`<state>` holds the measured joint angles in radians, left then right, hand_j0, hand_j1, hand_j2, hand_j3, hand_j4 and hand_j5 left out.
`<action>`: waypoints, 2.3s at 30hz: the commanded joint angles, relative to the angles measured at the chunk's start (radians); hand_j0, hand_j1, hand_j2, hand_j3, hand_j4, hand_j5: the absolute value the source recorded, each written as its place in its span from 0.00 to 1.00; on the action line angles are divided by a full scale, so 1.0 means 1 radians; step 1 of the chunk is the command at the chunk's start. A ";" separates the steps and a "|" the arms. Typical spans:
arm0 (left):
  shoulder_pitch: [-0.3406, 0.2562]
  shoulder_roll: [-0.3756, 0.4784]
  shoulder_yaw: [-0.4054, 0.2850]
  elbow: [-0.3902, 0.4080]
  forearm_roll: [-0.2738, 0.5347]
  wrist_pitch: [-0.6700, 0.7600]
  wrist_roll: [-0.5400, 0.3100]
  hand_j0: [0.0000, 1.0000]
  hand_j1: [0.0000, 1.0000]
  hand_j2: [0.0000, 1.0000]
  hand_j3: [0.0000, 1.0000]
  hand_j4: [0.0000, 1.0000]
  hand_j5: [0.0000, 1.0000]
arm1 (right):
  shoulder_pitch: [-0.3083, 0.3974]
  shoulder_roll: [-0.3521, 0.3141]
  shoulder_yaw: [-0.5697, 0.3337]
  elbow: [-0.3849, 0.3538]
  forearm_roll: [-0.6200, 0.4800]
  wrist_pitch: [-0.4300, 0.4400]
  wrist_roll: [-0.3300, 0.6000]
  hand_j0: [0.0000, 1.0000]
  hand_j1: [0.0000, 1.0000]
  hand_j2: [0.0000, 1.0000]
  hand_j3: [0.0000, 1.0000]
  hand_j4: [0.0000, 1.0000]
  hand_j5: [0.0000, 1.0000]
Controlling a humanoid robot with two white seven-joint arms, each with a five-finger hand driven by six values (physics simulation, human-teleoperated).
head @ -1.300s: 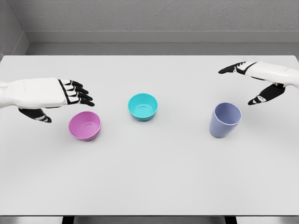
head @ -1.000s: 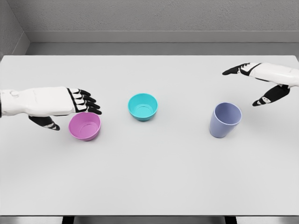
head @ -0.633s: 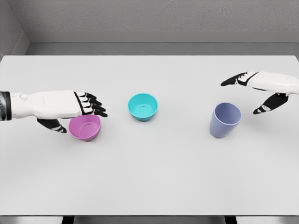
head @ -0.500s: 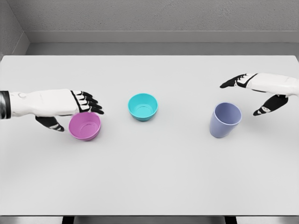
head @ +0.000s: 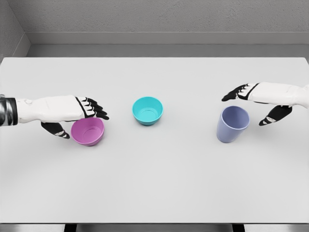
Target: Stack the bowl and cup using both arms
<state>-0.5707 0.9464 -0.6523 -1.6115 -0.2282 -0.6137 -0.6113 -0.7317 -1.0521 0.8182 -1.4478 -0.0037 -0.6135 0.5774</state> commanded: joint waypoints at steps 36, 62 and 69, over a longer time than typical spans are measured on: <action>0.017 -0.044 0.011 0.111 0.007 0.003 0.000 1.00 1.00 1.00 1.00 1.00 1.00 | 0.014 0.017 0.009 -0.002 -0.002 0.003 -0.002 1.00 1.00 1.00 1.00 1.00 1.00; 0.018 -0.087 0.008 0.143 0.006 0.003 0.000 1.00 1.00 1.00 1.00 1.00 1.00 | 0.015 0.027 0.003 0.003 -0.002 0.003 -0.001 1.00 1.00 1.00 1.00 1.00 1.00; 0.031 -0.087 0.010 0.154 0.000 0.003 0.000 1.00 1.00 1.00 1.00 1.00 1.00 | 0.015 0.027 0.004 0.001 -0.002 0.003 -0.001 1.00 1.00 1.00 1.00 1.00 1.00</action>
<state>-0.5400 0.8586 -0.6440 -1.4628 -0.2334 -0.6135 -0.6113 -0.7164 -1.0236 0.8222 -1.4450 0.0006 -0.6134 0.5775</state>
